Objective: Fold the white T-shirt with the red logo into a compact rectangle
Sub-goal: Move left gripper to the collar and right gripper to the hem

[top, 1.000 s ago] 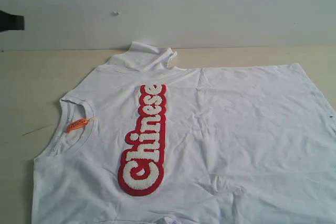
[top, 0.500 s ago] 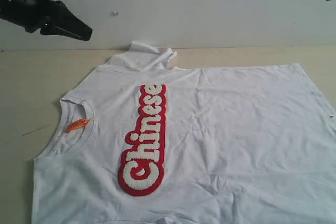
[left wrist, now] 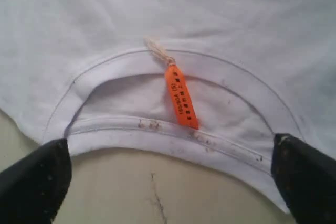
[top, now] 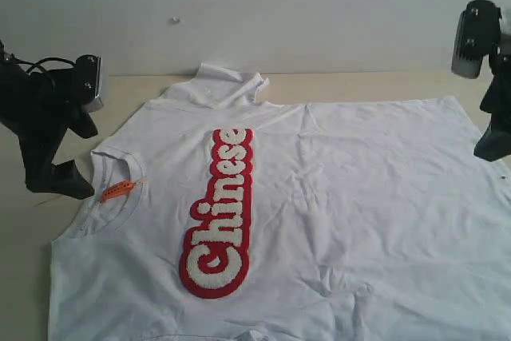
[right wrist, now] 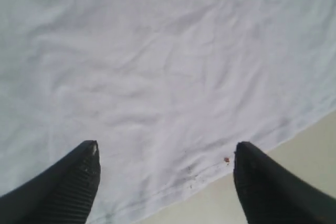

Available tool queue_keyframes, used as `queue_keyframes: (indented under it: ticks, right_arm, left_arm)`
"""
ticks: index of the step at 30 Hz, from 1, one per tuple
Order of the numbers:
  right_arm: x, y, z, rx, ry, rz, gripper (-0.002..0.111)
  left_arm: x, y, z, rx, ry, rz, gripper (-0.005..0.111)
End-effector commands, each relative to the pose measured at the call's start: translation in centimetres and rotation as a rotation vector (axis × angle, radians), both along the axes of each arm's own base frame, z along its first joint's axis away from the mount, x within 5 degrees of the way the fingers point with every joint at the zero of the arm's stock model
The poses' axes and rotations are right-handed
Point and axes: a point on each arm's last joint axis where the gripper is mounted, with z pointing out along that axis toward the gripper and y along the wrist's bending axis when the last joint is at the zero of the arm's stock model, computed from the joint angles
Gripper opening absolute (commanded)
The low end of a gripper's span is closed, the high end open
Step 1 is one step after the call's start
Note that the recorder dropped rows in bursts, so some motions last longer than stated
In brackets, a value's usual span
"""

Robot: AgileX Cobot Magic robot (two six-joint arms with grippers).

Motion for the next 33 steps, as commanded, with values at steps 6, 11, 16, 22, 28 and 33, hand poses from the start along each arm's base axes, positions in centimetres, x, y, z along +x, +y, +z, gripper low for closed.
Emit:
queue_keyframes:
  ticks: [6,11,16,22,28,33]
  right_arm:
    - [-0.7,-0.9,-3.2,-0.136,-0.031,0.051,0.074]
    - [-0.7,-0.9,-4.2,-0.144,-0.1,0.04,0.074]
    - [-0.5,-0.9,-4.4,-0.148,-0.131,0.038,0.074]
    - [-0.2,-0.9,-4.2,-0.155,-0.17,0.035,0.074]
    - [-0.1,-0.9,-4.2,-0.151,-0.186,0.02,0.074]
    - [0.6,-0.9,-3.7,-0.098,-0.271,-0.09,0.074]
  left_arm:
    - [-1.5,-0.7,-2.4,0.05,-0.064,-0.208,0.104]
    - [-1.1,-0.4,-4.6,0.065,-0.084,-0.088,0.104]
    - [-1.2,-1.2,-6.4,0.091,-0.05,-0.136,0.104]
    - [-1.1,-1.1,-7.0,0.127,-0.055,-0.176,0.104]
    - [-1.0,-0.8,-7.4,0.153,-0.07,-0.182,0.104]
    - [-1.0,-0.7,-7.5,0.151,-0.05,-0.13,0.104]
